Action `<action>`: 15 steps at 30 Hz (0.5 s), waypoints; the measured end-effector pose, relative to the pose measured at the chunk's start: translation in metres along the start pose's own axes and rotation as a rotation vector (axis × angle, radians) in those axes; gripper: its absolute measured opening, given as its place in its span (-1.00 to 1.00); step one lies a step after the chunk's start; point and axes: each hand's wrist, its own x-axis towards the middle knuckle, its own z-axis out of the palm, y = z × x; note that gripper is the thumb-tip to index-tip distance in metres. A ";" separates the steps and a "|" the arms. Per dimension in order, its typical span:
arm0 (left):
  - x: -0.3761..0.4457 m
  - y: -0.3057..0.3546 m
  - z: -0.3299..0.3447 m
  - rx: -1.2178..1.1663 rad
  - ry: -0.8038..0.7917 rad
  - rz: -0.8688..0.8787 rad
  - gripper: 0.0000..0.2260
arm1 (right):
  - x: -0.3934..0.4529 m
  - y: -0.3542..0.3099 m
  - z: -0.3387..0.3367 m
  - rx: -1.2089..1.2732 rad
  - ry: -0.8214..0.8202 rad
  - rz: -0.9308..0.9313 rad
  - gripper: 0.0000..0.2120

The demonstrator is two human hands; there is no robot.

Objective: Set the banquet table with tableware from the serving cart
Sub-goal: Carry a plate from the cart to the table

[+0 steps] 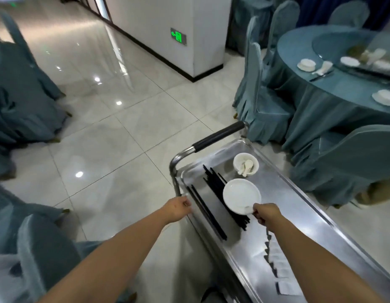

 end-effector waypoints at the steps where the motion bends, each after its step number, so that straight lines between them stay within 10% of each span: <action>1: -0.014 -0.015 -0.010 -0.055 0.021 -0.007 -0.76 | -0.016 -0.007 0.017 -0.053 -0.035 -0.044 -0.95; 15: -0.219 -0.300 -0.104 -0.966 0.449 -0.099 -0.71 | -0.264 -0.039 0.352 -0.630 -0.570 -0.524 -0.92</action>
